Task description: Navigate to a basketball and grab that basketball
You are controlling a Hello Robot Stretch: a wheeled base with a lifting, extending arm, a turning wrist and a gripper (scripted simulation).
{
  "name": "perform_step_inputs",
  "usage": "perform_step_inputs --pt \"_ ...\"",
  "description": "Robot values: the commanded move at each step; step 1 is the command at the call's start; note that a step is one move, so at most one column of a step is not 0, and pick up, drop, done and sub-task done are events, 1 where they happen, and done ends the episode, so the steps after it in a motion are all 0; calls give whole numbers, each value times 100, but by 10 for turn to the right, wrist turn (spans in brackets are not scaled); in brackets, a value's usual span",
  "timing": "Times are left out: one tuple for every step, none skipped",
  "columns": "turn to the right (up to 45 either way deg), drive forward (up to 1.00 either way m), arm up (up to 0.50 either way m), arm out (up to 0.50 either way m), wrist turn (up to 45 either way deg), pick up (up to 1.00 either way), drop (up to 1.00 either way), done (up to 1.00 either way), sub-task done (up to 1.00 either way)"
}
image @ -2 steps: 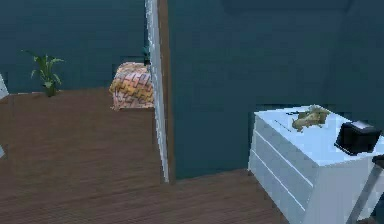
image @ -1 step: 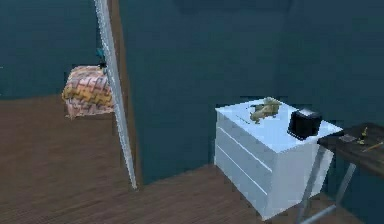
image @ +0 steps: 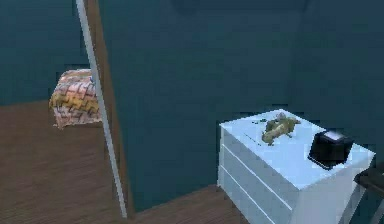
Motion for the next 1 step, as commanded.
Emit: perform_step_inputs --pt "-270 0 0 0 0 0 0 0 0"
